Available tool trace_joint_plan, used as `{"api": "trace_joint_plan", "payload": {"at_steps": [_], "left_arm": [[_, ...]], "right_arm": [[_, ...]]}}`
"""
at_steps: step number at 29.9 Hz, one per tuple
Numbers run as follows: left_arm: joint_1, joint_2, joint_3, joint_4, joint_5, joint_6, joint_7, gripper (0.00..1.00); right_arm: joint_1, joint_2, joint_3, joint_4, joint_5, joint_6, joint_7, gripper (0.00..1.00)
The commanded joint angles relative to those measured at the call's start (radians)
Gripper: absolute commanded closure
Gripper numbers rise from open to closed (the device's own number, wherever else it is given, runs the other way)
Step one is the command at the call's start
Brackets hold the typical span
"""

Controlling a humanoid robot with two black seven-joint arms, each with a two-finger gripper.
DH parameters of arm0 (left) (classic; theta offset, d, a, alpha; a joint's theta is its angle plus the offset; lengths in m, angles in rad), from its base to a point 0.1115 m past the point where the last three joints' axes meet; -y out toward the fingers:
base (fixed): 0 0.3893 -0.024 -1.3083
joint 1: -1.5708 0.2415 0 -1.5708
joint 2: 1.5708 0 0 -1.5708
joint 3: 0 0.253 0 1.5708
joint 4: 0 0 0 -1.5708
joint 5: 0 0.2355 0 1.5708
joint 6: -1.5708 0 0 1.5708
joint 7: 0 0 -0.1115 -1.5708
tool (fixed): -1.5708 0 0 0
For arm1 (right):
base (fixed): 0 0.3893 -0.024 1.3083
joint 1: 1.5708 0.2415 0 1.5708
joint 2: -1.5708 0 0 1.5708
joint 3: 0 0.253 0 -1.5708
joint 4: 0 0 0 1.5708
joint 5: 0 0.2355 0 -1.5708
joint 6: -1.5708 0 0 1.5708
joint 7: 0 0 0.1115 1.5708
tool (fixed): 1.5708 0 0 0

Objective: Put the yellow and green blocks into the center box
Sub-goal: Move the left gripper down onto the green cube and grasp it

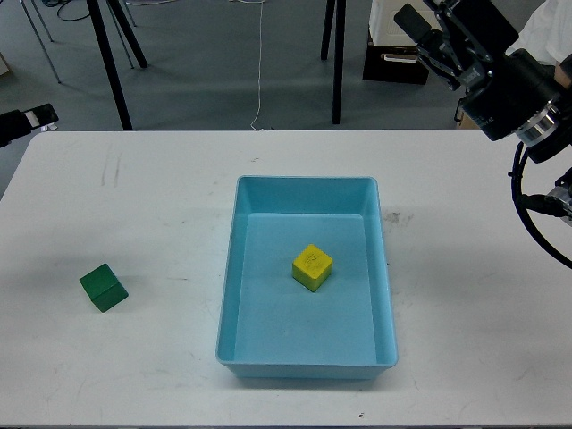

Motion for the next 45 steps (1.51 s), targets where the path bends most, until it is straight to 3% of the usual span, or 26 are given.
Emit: {"api": "trace_joint_plan", "payload": {"at_steps": [1,8,18,29,37,45], "left_arm": [[-0.066,-0.018,0.1,-0.035,0.199,-0.027,0.0,0.0],[-0.175,-0.097,0.323,0.014,0.337,-0.027,0.0,0.0],[-0.178,-0.103,0.47,0.074,0.337,-0.027,0.0,0.0],[-0.17,-0.164,0.496,0.189,0.337,-0.027,0.0,0.0],[-0.169,-0.183,0.498,0.208,0.337,-0.027,0.0,0.01],[-0.167,-0.206,0.498,0.226,0.337,-0.027,0.0,0.16]], "right_arm": [[-0.118,0.0,0.091,0.02,0.002,-0.002,0.0,0.02],[-0.228,-0.011,0.185,0.019,0.002,-0.065,0.0,0.02],[-0.302,-0.025,0.242,0.016,0.002,-0.076,0.0,0.02],[-0.308,-0.025,0.244,0.014,0.002,-0.076,0.0,0.02],[-0.308,-0.022,0.242,0.013,0.002,-0.076,0.0,0.02],[-0.31,-0.02,0.242,0.011,0.002,-0.076,0.0,0.02]]}}
